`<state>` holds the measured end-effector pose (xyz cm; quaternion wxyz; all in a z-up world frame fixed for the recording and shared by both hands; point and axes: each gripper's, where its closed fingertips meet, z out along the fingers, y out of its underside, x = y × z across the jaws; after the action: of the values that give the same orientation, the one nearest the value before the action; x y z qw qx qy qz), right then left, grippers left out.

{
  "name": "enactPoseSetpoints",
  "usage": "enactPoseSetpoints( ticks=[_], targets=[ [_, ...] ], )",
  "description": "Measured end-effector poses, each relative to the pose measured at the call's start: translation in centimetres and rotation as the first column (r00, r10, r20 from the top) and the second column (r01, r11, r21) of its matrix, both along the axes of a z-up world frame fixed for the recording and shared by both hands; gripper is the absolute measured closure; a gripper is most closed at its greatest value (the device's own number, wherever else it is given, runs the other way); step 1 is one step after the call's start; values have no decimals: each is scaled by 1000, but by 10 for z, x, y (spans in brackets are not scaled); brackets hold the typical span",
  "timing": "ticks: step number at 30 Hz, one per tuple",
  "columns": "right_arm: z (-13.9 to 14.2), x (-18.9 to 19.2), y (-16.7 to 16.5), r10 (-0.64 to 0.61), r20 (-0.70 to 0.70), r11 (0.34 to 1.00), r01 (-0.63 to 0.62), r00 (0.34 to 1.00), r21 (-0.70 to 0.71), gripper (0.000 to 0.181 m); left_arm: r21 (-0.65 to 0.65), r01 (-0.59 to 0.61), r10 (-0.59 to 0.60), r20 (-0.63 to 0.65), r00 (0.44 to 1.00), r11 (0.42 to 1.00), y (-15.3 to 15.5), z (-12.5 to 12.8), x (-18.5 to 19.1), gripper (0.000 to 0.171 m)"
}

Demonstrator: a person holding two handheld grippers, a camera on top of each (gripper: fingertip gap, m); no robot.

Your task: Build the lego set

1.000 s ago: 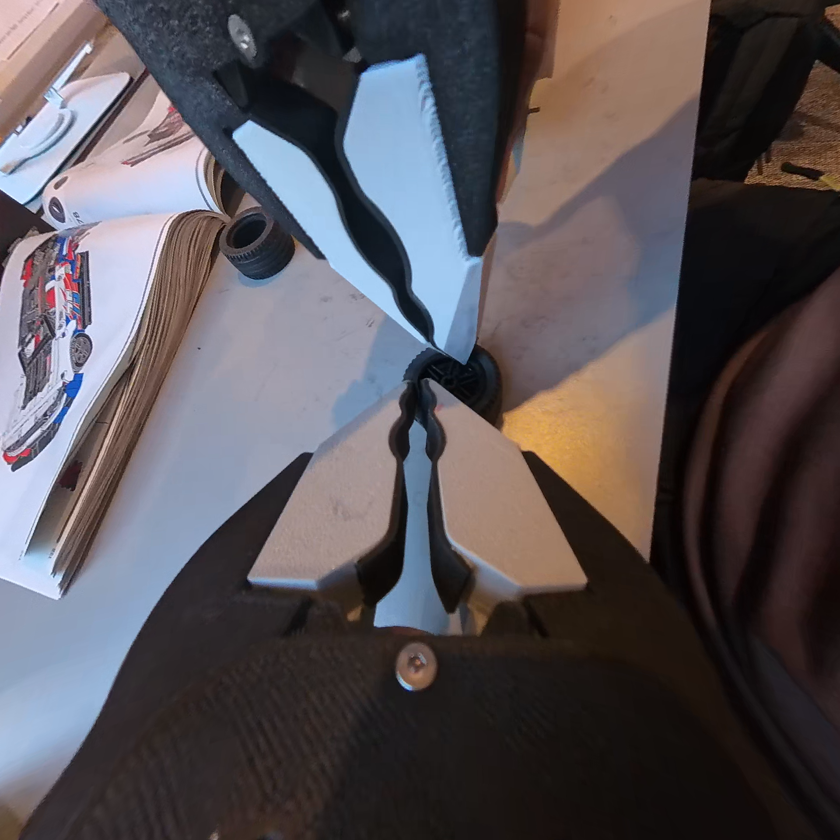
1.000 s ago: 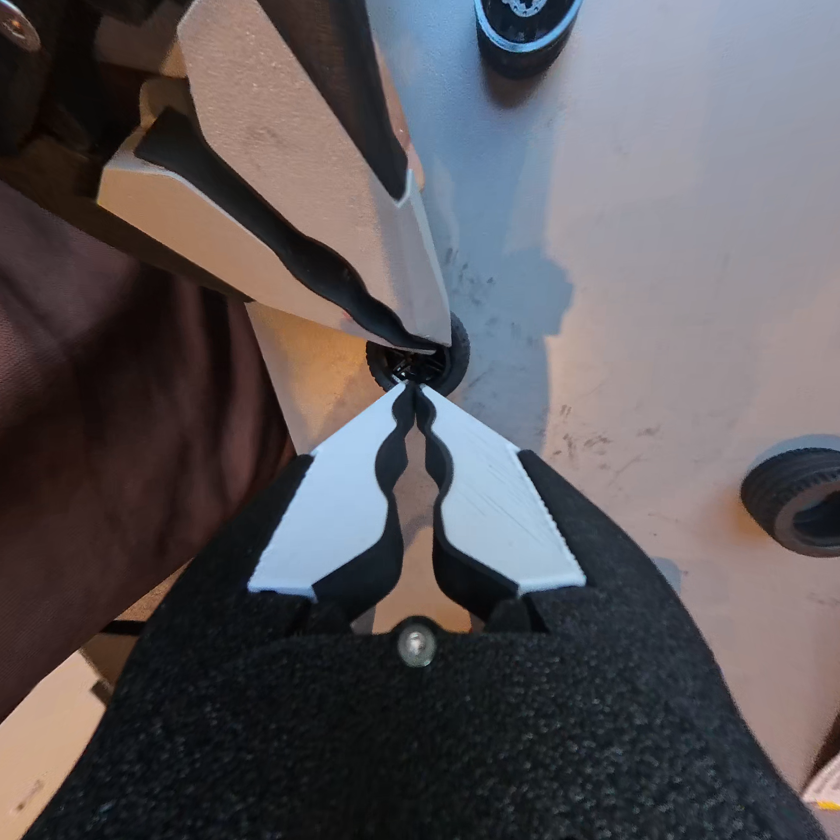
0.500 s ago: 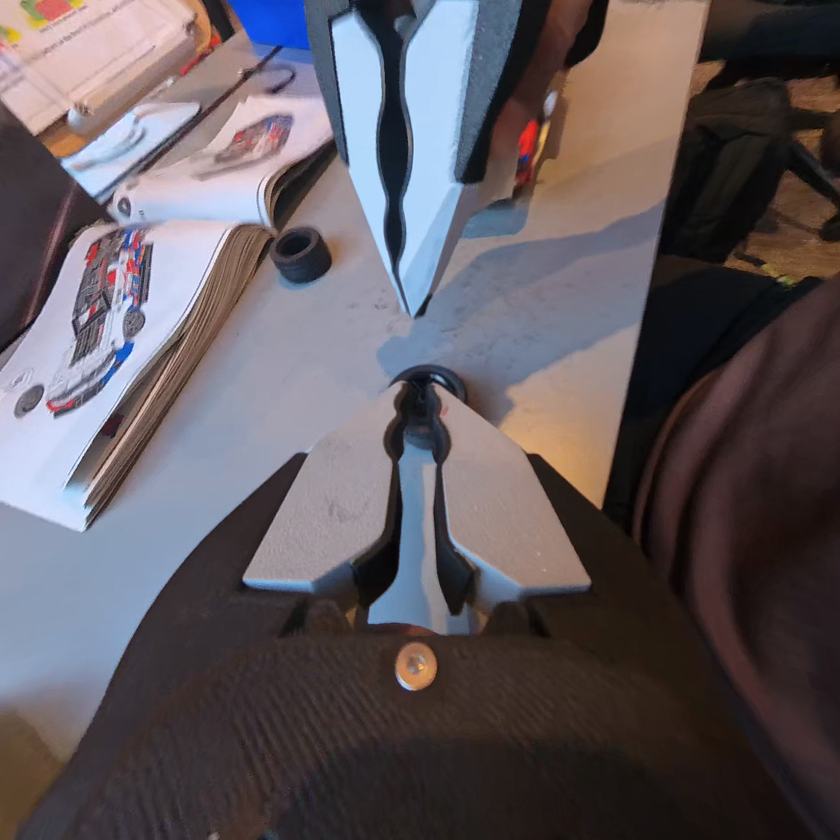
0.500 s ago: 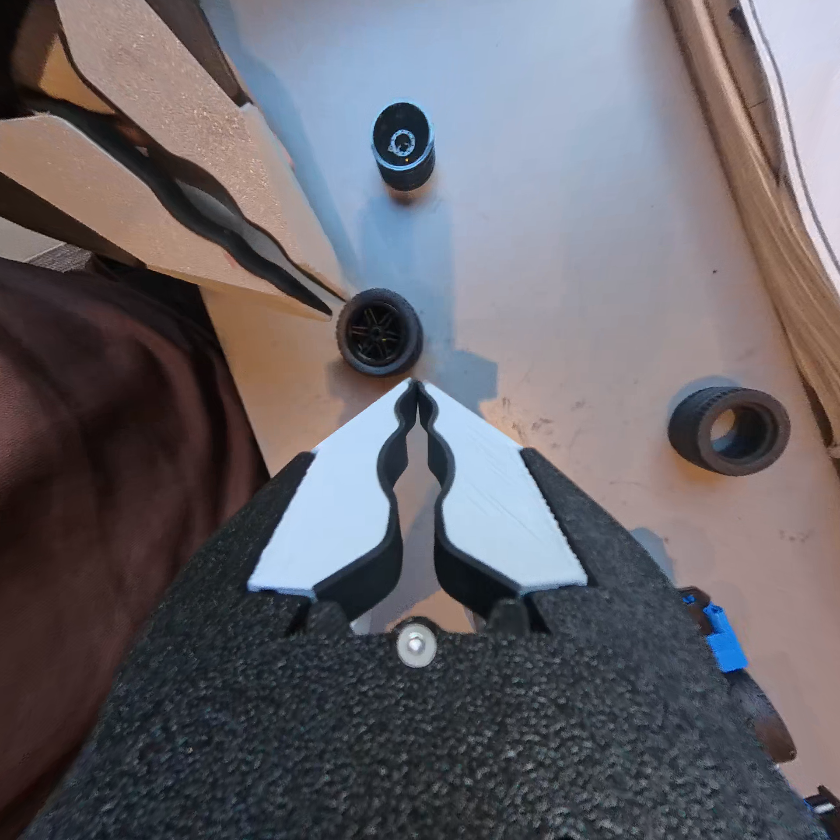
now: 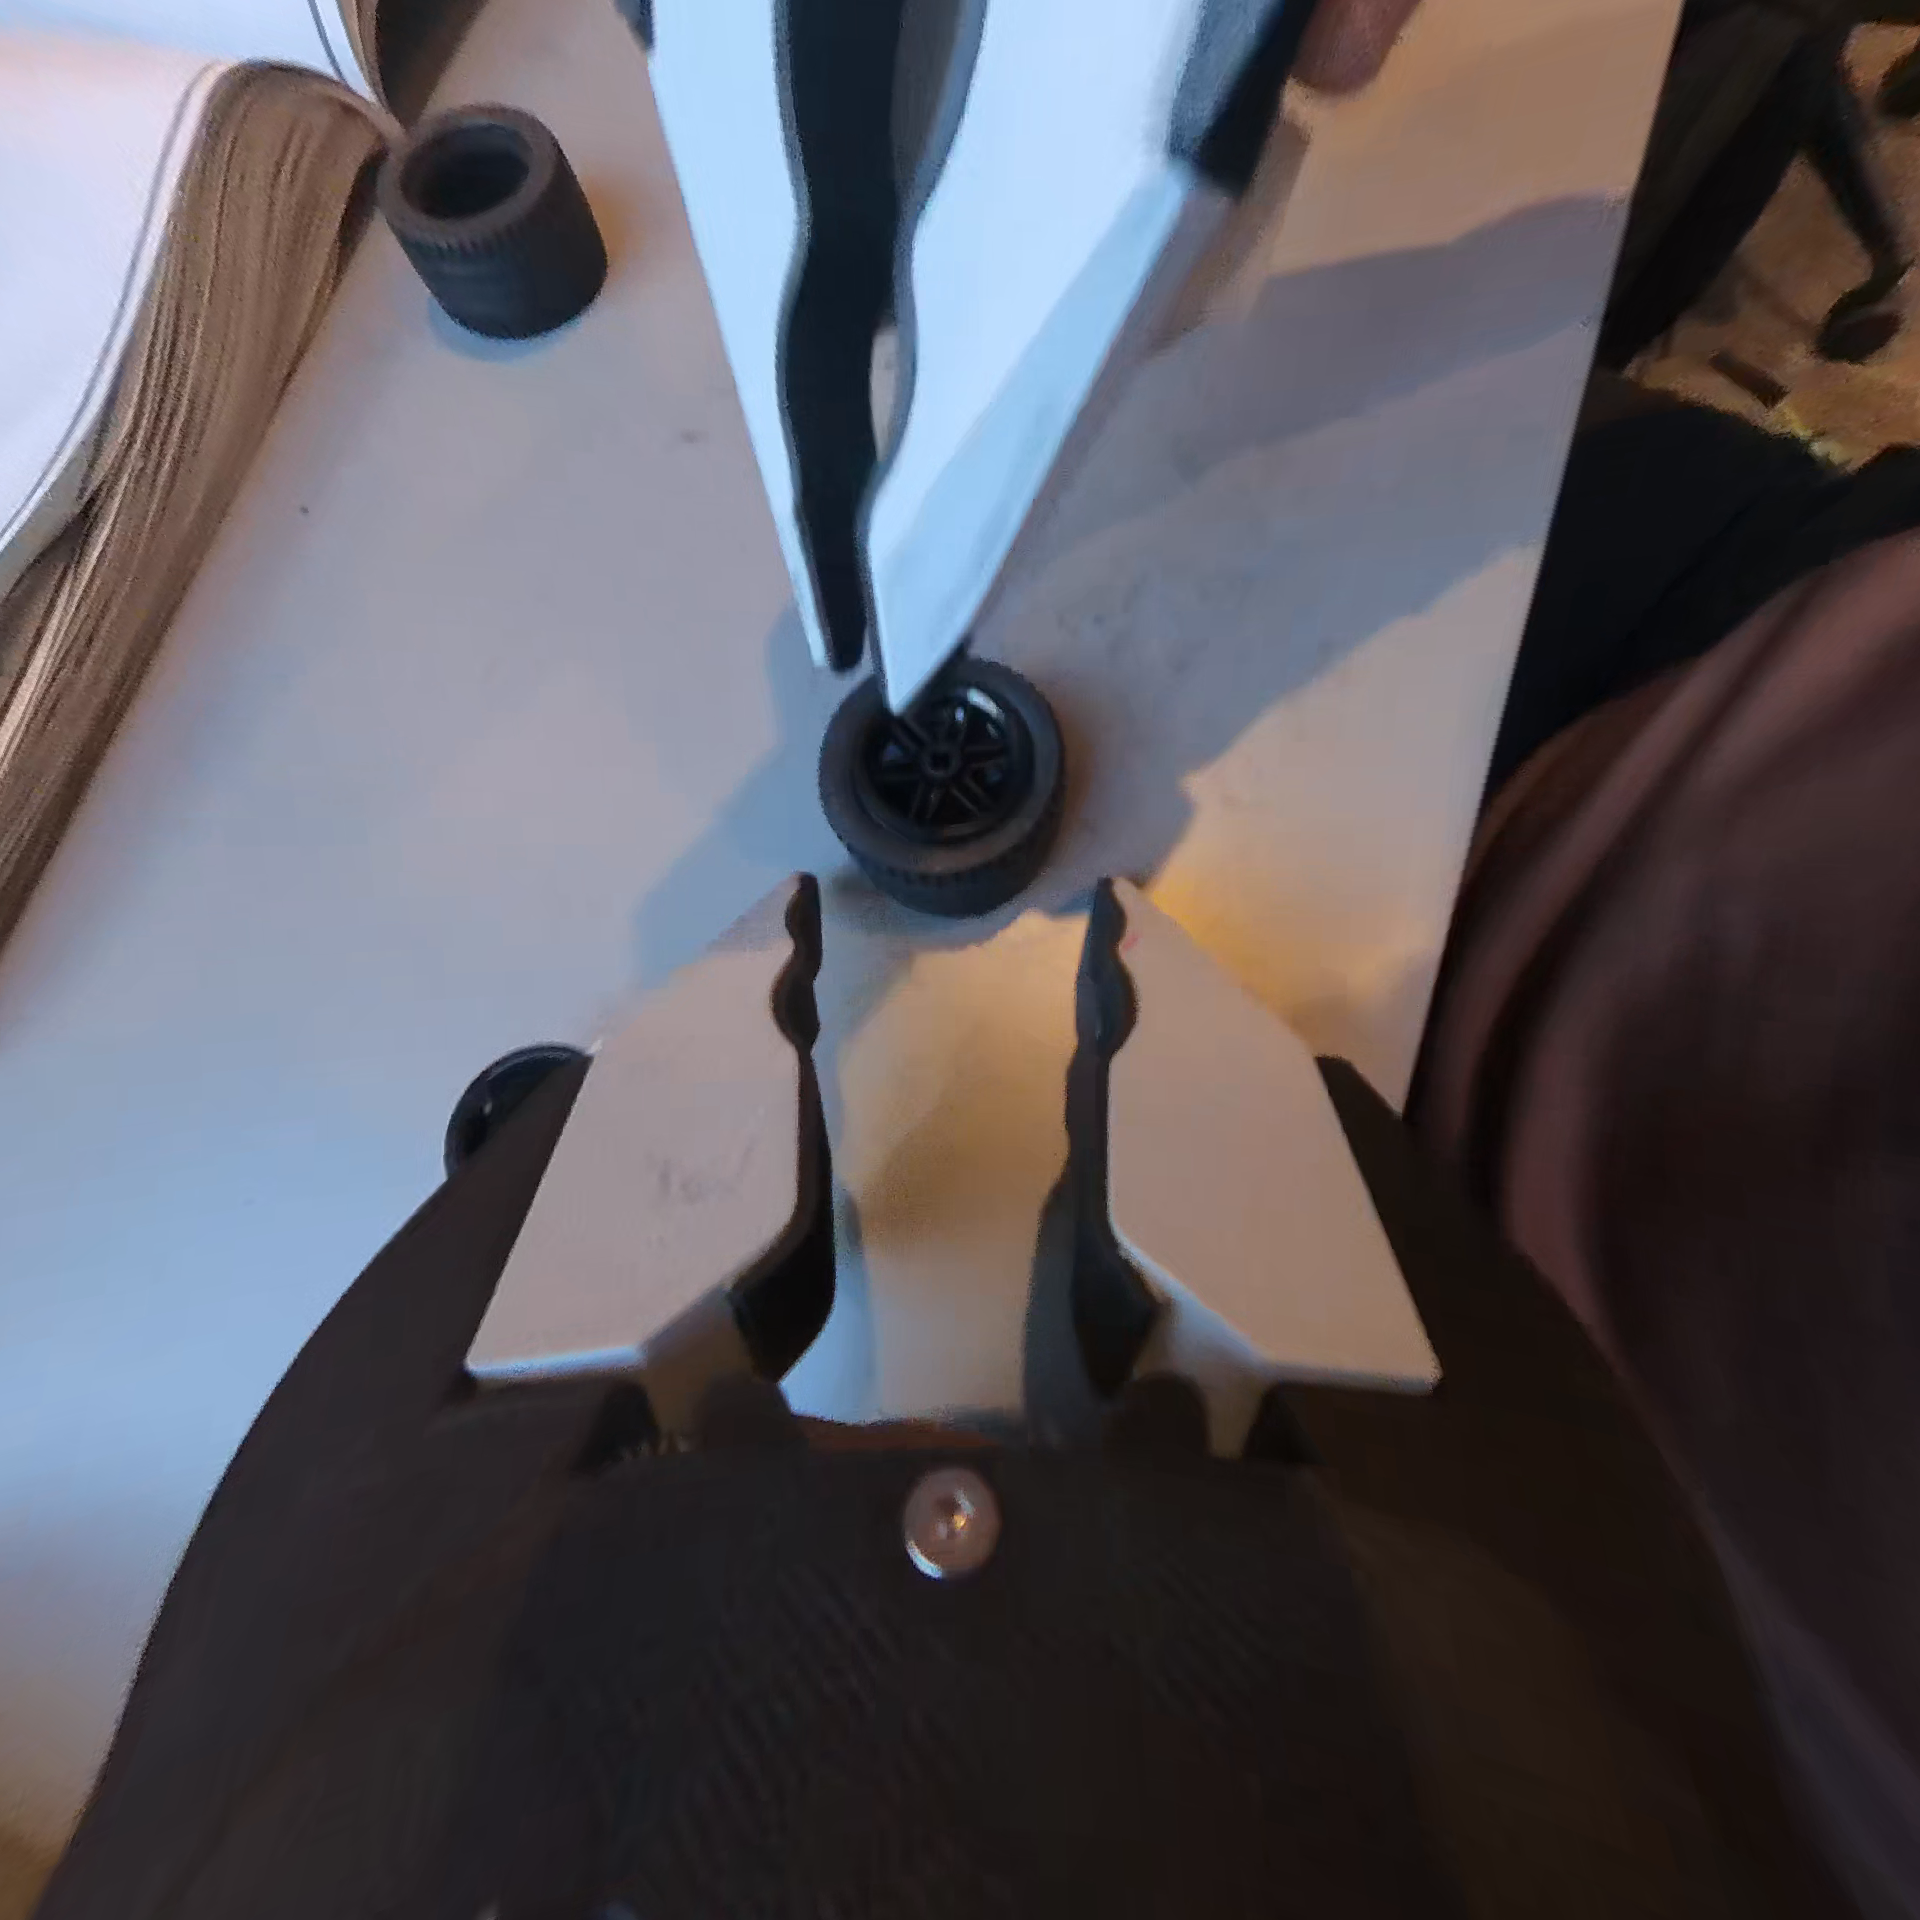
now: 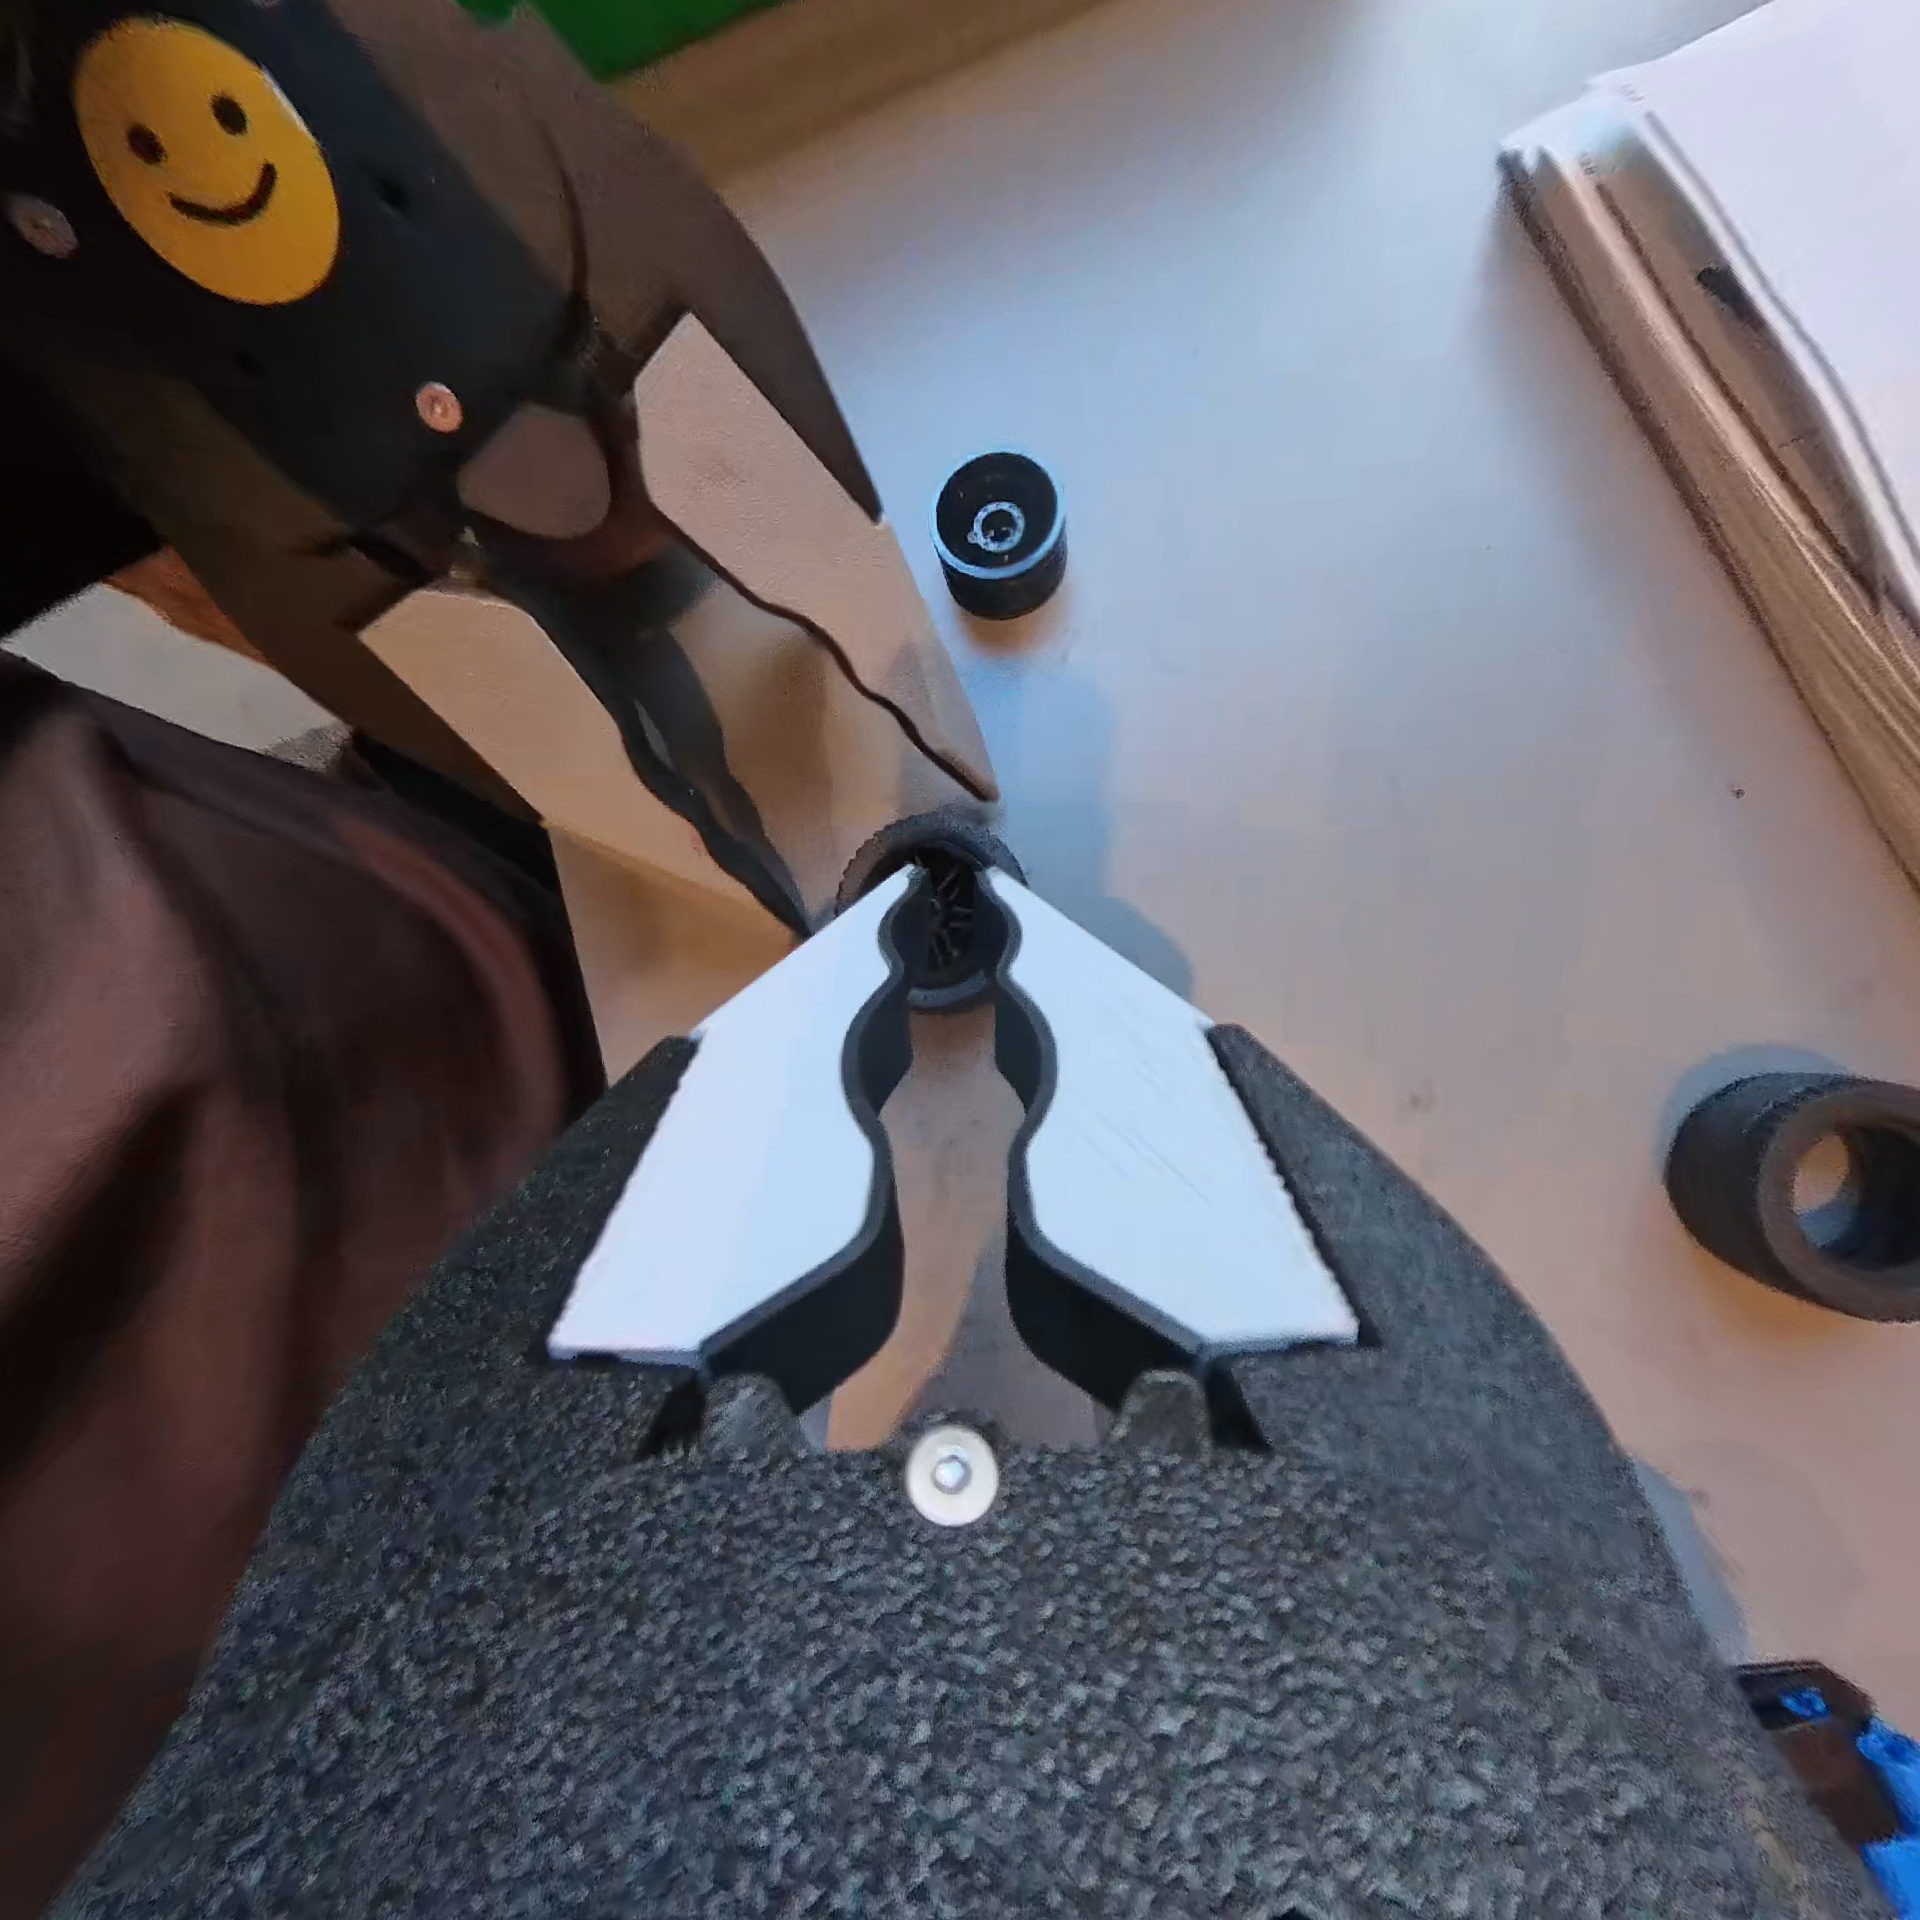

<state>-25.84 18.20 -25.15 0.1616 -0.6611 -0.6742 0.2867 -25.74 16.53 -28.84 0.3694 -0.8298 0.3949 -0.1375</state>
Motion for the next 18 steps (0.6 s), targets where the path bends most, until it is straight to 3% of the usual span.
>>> enactPoseSetpoints(
  ticks=[3,5,9,11,13,15,16,18],
  targets=[
    [-9,4,-1,18,31,998,-20,999,65,160,-32,13,-12,24,1000,999,3,-1,5,125],
    [-9,7,-14,76,-26,994,-73,997,79,142,-61,5,-3,48,999,998,6,-1,6,135],
    [-19,17,-17,173,-67,940,-145,983,309,136,-142,0,20,143,990,990,12,2,7,137],
    [-22,15,-6,204,-48,852,-153,978,500,135,-235,23,45,278,960,972,13,10,15,137],
    [-17,11,6,231,-40,718,-143,972,682,140,-350,45,130,462,877,936,17,24,21,137],
    [-6,8,11,273,-72,609,-114,959,785,159,-423,109,178,584,792,900,16,37,23,137],
    [-1,10,13,279,-103,619,-97,955,779,162,-419,121,181,611,770,900,16,41,23,137],
    [9,14,15,189,-243,800,-6,951,600,162,-328,112,138,650,747,938,15,57,19,145]
  ],
)
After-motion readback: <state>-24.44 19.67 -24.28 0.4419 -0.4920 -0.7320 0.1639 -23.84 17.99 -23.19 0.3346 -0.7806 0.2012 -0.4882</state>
